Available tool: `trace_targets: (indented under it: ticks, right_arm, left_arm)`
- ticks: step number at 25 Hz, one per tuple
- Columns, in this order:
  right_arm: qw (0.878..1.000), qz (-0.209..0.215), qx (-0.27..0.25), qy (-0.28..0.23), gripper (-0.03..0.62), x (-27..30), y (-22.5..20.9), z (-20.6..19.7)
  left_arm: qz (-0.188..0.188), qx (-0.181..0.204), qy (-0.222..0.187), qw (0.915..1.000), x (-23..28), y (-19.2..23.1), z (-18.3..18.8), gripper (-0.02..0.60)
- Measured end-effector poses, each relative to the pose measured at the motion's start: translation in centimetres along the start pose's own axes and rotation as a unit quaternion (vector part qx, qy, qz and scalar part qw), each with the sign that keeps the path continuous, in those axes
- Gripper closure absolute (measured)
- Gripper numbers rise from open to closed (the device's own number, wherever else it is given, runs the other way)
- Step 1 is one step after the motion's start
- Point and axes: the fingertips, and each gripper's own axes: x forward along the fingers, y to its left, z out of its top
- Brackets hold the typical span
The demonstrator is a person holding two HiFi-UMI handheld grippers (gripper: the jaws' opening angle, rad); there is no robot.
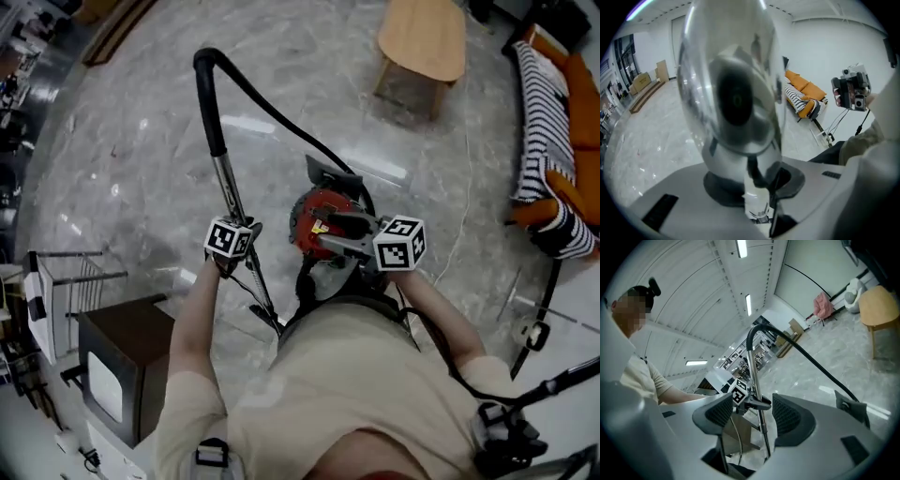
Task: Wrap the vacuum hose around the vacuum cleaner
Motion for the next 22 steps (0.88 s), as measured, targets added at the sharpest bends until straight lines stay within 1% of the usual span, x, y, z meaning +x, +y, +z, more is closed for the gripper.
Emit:
trace_targets:
  ticks: [2, 4, 7, 10, 12, 15, 18, 22]
  right_arm:
    - [1.0, -0.005, 0.024, -0.003, 0.347, 0.0, -0.2, -0.3]
    - [0.999, -0.02, 0.045, -0.012, 0.347, 0.2, -0.6, -0.8]
    - [0.996, -0.052, 0.067, -0.019, 0.347, 0.5, -1.0, -2.0]
    - [0.994, -0.067, 0.084, -0.024, 0.347, 2.0, -0.4, -3.6]
    - [0.994, -0.069, 0.087, -0.019, 0.347, 3.5, 0.6, -4.8]
    - [0.994, -0.068, 0.083, -0.007, 0.347, 6.1, 2.0, -6.2]
    - [0.995, -0.067, 0.075, 0.002, 0.347, 8.4, 3.4, -7.1]
    - [0.994, -0.078, 0.072, 0.008, 0.347, 9.8, 4.8, -8.6]
  left_arm:
    - [0.006, -0.006, -0.001, 1.0, -0.3, 1.8, -1.4, 0.472]
    - [0.011, -0.008, -0.004, 0.9999, -1.0, 3.2, -3.0, 0.472]
    - [0.01, -0.006, -0.002, 0.9999, -1.7, 4.5, -6.1, 0.471]
    - [0.01, -0.003, 0.009, 0.9999, -2.0, 5.6, -9.5, 0.471]
    - [0.014, 0.005, 0.015, 0.9998, -2.3, 6.1, -11.4, 0.469]
    - [0.02, 0.02, 0.009, 0.9996, -3.3, 6.6, -13.2, 0.469]
    - [0.027, 0.013, 0.032, 0.999, -3.7, 7.9, -17.3, 0.469]
    - [0.031, 0.001, 0.052, 0.9982, -3.7, 9.2, -22.1, 0.469]
